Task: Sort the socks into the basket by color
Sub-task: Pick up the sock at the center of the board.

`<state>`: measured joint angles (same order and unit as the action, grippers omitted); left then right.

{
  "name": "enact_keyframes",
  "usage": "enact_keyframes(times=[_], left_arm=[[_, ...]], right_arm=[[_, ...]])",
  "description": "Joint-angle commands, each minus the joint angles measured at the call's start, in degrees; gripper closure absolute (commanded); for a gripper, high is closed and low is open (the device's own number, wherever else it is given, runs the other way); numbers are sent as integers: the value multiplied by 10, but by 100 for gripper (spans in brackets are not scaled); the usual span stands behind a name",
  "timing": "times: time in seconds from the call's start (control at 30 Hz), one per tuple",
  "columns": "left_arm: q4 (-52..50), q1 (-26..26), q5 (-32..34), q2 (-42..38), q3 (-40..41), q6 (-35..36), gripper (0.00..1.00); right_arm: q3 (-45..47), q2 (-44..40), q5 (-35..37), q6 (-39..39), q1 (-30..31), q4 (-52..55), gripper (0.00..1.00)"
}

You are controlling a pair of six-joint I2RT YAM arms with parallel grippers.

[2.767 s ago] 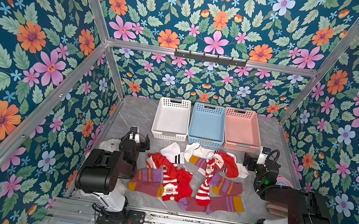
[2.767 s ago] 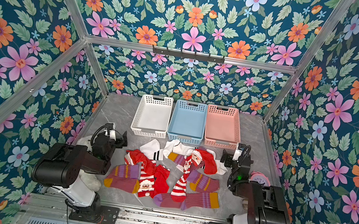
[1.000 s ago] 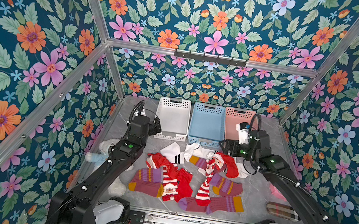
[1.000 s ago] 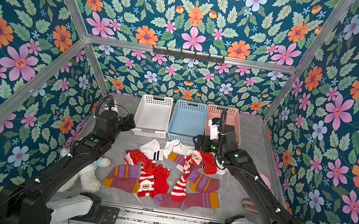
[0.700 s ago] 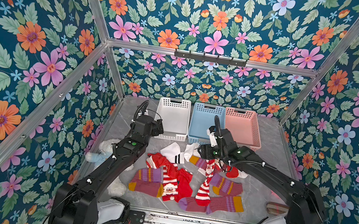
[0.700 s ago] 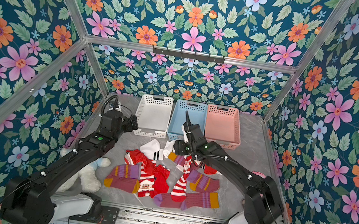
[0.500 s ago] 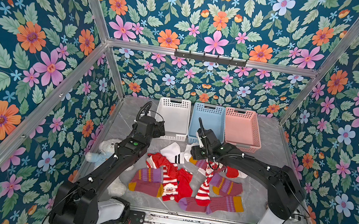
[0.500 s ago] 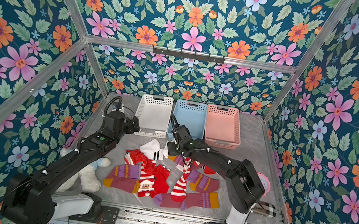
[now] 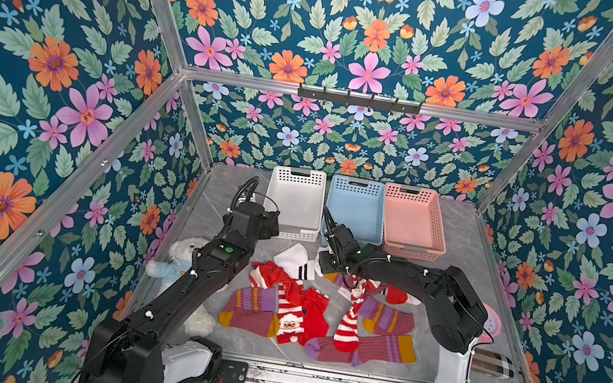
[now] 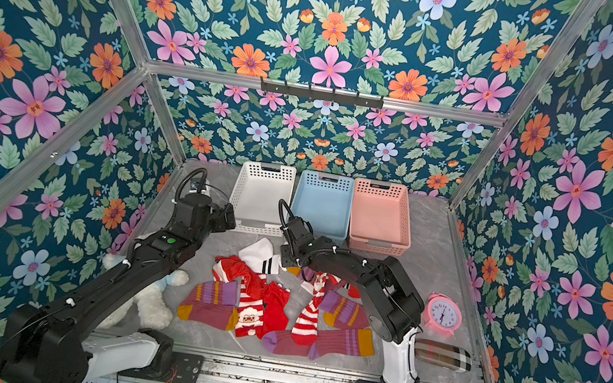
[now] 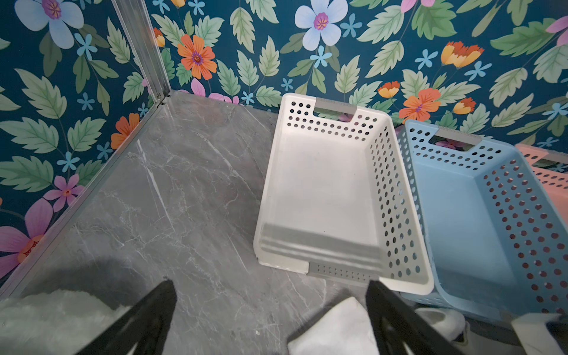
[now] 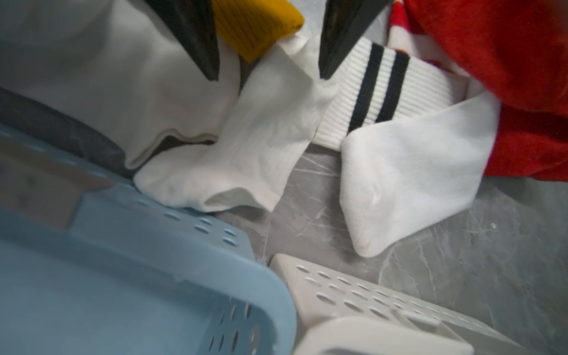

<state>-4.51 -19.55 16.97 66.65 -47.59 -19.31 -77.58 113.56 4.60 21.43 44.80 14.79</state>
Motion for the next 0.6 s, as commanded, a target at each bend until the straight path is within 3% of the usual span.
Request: enact_keyframes(times=[0.0,0.2,0.5,0.57], left_arm=[[-1,0,8,-2,0,2,0],[-1,-2,5,-2,-1,0,1],[-8,-5,12,-7,-1,0,1],[-10,-6,12,-10,-1,0,1]], right_arm=[[-4,8,-5,12,0,-17,49],[-8,23,-4,18,0,-24,64],[-1,14,-12,23,0,-31,100],[3,-2,-17,19,0,-31,100]])
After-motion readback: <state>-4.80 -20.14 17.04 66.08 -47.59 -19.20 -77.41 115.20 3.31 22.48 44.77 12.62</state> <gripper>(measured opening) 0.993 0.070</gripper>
